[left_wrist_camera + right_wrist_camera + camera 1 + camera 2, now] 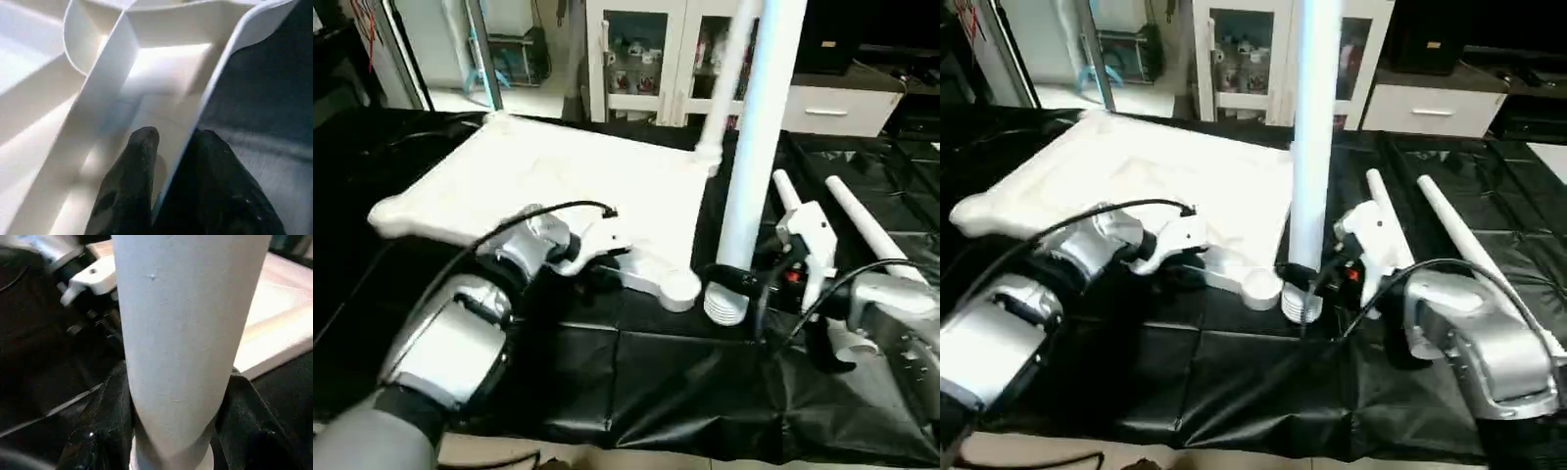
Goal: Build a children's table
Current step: Pick table leg
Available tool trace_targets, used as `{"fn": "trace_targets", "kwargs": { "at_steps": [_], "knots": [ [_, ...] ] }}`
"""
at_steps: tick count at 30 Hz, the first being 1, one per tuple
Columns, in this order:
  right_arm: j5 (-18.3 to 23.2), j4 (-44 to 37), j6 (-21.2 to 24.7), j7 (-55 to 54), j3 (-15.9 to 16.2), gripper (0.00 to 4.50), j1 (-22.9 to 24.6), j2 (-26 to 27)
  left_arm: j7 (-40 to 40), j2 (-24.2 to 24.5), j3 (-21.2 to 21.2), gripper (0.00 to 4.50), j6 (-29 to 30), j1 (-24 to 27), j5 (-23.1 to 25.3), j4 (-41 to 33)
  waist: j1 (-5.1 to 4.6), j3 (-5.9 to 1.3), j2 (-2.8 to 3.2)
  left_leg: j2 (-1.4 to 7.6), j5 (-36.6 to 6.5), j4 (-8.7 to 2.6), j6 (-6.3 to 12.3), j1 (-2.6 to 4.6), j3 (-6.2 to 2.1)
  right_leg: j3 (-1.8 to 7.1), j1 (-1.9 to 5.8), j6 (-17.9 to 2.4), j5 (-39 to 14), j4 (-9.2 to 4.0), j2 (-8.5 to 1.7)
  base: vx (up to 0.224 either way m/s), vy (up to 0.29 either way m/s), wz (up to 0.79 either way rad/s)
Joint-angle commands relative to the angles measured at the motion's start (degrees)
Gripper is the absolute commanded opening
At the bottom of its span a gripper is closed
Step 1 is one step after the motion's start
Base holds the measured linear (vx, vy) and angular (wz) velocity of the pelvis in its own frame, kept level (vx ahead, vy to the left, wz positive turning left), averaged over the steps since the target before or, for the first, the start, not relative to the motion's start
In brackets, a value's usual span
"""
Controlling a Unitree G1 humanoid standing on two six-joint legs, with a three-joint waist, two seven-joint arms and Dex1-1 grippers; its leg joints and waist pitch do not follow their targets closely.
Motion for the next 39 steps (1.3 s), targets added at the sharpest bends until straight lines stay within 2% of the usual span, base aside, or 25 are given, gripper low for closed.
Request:
{"fn": "trace_targets", "kwargs": {
  "at_steps": [1,2,3,4,5,6,7,8,9,11,13,15,17,20,21,22,23,24,25,26,27,32,34,39],
  "knots": [
    [-0.7,0.8,-0.9,-2.6,-0.9,1.84,-0.2,1.0,1.8,0.9,-0.3,0.92,5.1,6.5,0.1,0.3,0.0,-3.04,-0.91,2.2,-17.0,-5.23,0.19,0.57,-1.15,2.09,2.47,-9.7,-24.9,-5.41,-3.92,0.0,0.0,0.0],
    [-0.7,0.9,-0.9,-3.0,-1.0,1.84,-0.3,1.2,1.8,1.3,-0.3,0.89,5.5,7.4,0.1,-1.0,0.0,-3.04,-0.91,2.2,-17.0,-5.23,0.19,0.57,-1.15,2.09,2.47,-9.7,-24.9,-5.41,-3.92,0.0,0.0,0.0],
    [-1.1,1.2,-1.0,-4.1,-1.5,1.84,-0.4,1.9,1.4,2.5,0.1,0.89,7.7,11.5,0.1,-7.1,-0.49,-2.71,-1.13,2.06,-19.1,-5.35,-0.1,0.82,-1.21,2.1,2.16,-8.1,-29.7,-5.94,-3.95,0.0,0.0,0.0],
    [-1.3,1.4,-1.1,-4.4,-1.6,1.84,-0.4,2.0,1.1,2.9,0.4,0.8,8.5,12.9,0.0,-9.6,-0.62,-2.75,-0.97,2.12,-19.6,-5.47,-0.27,0.83,-1.41,2.02,2.26,-7.5,-31.1,-5.96,-4.07,0.0,0.0,0.0],
    [-1.4,1.5,-1.0,-4.7,-1.8,1.84,-0.4,2.3,1.0,3.2,0.5,0.8,8.5,14.1,-0.1,-11.9,-0.91,-2.58,-1.15,2.06,-20.5,-5.59,-0.43,0.8,-1.45,1.94,2.19,-6.7,-33.2,-6.19,-4.01,0.0,0.0,0.0],
    [-1.4,1.7,-0.8,-5.8,-2.4,1.84,-0.4,2.9,0.6,4.0,0.6,0.75,8.2,17.2,-0.5,-17.9,-1.04,-2.81,-0.92,2.08,-21.6,-5.54,-0.84,1.22,-1.76,1.72,2.01,-4.9,-37.3,-6.54,-4.38,0.0,0.0,0.0],
    [-1.9,2.2,-0.8,-7.1,-2.9,1.84,-0.4,3.3,1.0,4.4,0.5,0.71,7.5,19.3,-0.8,-22.1,-1.54,-2.72,-1.01,1.95,-21.9,-5.65,-0.84,0.98,-1.85,1.53,2.04,-3.7,-39.2,-6.99,-4.33,0.0,0.0,0.0],
    [-2.2,2.8,-0.6,-8.5,-3.6,1.84,-0.6,3.8,0.3,4.8,0.1,0.66,6.2,21.0,-1.1,-25.4,-1.66,-2.82,-1.24,2.09,-21.6,-5.76,-0.89,0.93,-1.91,1.55,2.07,-3.4,-38.9,-7.03,-4.39,0.0,0.0,0.0],
    [-2.5,3.3,-0.5,-9.8,-4.2,1.84,-0.8,4.3,-0.2,5.0,-0.1,0.6,5.9,22.3,-1.4,-28.0,-1.96,-2.9,-1.26,1.96,-20.5,-6.01,-0.52,0.76,-1.71,1.51,1.89,-3.3,-36.7,-7.09,-3.95,0.0,0.0,0.0],
    [-2.8,4.0,-0.3,-11.5,-5.0,1.84,-1.1,4.9,0.3,5.4,-0.8,0.53,4.1,23.1,-0.6,-30.1,-1.96,-3.02,-1.21,2.05,-20.3,-5.96,-0.46,1.1,-1.59,1.8,1.41,-3.8,-35.3,-6.99,-3.92,0.0,0.0,0.0],
    [-2.2,4.4,0.5,-13.4,-6.1,1.84,-1.1,6.1,2.0,4.9,-0.4,0.32,6.9,23.8,-0.3,-32.9,-1.82,-3.46,-1.01,2.03,-18.7,-5.89,-0.25,1.07,-1.33,2.12,1.5,-4.8,-30.8,-6.46,-3.64,0.0,0.0,0.0],
    [-1.9,4.1,0.9,-13.6,-6.1,1.84,-0.9,6.3,2.1,4.4,0.2,0.25,8.5,24.2,-0.9,-34.6,-1.53,-3.38,-0.91,2.18,-18.0,-6.1,-0.42,0.94,-1.12,2.26,1.43,-6.2,-24.8,-6.02,-3.23,0.0,0.0,0.0],
    [-1.7,3.6,1.3,-13.5,-5.9,1.84,-0.7,6.6,1.9,4.0,0.7,0.2,9.3,24.9,-1.6,-36.8,-1.43,-3.48,-1.15,2.09,-18.5,-6.08,-0.66,1.05,-1.04,2.41,1.53,-6.8,-23.1,-5.81,-3.2,0.0,0.0,0.0],
    [-1.5,2.8,1.9,-13.8,-5.6,1.84,-0.3,7.1,0.5,4.2,0.7,0.07,6.4,25.8,-2.6,-39.6,-1.33,-3.57,-1.44,2.01,-16.7,-6.04,-0.1,0.81,-0.94,2.58,1.8,-7.5,-20.9,-5.57,-3.28,0.0,0.0,0.0],
    [-1.4,2.7,2.1,-13.8,-5.6,1.84,-0.2,7.3,0.0,5.0,0.0,0.06,3.5,25.8,-2.0,-39.9,-1.2,-3.71,-1.52,1.98,-15.4,-5.96,0.29,0.64,-0.91,2.64,1.97,-7.7,-19.8,-5.42,-3.38,0.0,0.0,0.0],
    [-1.1,2.6,2.3,-13.8,-5.6,1.84,-0.2,7.3,-0.7,5.7,-0.4,0.04,2.1,26.0,-1.9,-40.1,-1.09,-3.89,-1.52,1.96,-13.2,-5.86,0.68,0.5,-0.84,2.65,2.1,-7.9,-17.2,-5.1,-3.3,0.0,0.0,0.0],
    [-1.1,2.6,2.3,-13.8,-5.6,1.84,-0.2,7.3,-0.7,5.7,-0.4,0.02,2.1,26.0,-1.9,-40.1,-1.09,-3.89,-1.52,1.96,-13.2,-5.86,0.68,0.5,-0.84,2.65,2.1,-7.9,-17.2,-5.1,-3.3,0.0,0.0,0.0],
    [-0.3,2.2,2.7,-13.5,-5.6,1.84,-0.2,7.2,-2.0,6.4,-0.3,0.02,1.6,26.3,-2.6,-41.0,-1.06,-3.98,-1.4,2.0,-11.5,-5.71,0.96,0.55,-0.7,2.62,2.09,-8.8,-13.9,-4.75,-3.16,0.0,0.0,0.0],
    [-0.3,2.2,2.7,-13.5,-5.6,1.84,-0.2,7.2,-2.0,6.4,-0.3,0.0,1.6,26.3,-2.6,-41.0,-1.1,-3.93,-1.44,2.03,-11.2,-5.72,1.06,0.52,-0.66,2.65,2.14,-9.0,-13.3,-4.67,-3.15,0.0,0.0,0.0],
    [-0.2,2.1,2.7,-13.4,-5.7,1.84,-0.2,7.1,-2.1,6.4,-0.2,0.51,2.0,26.3,-2.8,-41.2,-1.09,-3.9,-1.44,2.01,-11.0,-5.73,1.13,0.5,-0.64,2.63,2.17,-9.1,-13.0,-4.64,-3.16,0.0,0.0,0.0],
    [0.7,1.7,2.9,-12.5,-6.0,1.84,-0.3,6.7,-2.9,6.3,1.0,0.51,4.6,26.3,-4.4,-42.7,-1.03,-3.91,-1.37,2.02,-10.7,-5.69,1.06,0.53,-0.6,2.63,2.24,-9.6,-12.6,-4.48,-3.23,0.0,0.0,0.0],
    [0.9,1.7,3.2,-11.9,-6.4,1.84,-0.2,6.1,-3.5,6.1,1.5,1.07,5.8,26.2,-5.1,-44.4,-1.13,-3.69,-1.48,2.05,-11.6,-5.8,0.75,0.51,-0.59,2.61,2.25,-9.7,-14.4,-4.72,-3.2,0.0,0.0,0.0],
    [0.9,1.7,3.3,-11.6,-6.6,1.84,-0.2,6.0,-3.4,6.0,1.4,1.07,5.2,25.9,-5.0,-44.2,-1.09,-3.67,-1.48,2.12,-12.6,-5.9,0.17,0.63,-0.68,2.65,2.17,-9.1,-15.8,-4.89,-3.25,0.0,0.0,0.0],
    [1.7,1.0,3.6,-10.1,-5.9,1.84,0.0,5.0,-2.8,4.8,1.3,1.1,3.7,24.0,-5.3,-41.5,-1.05,-3.63,-1.87,2.09,-12.2,-5.77,0.25,0.7,-0.59,2.68,2.2,-9.4,-14.1,-4.78,-3.21,0.0,0.0,0.0]
  ]
}}
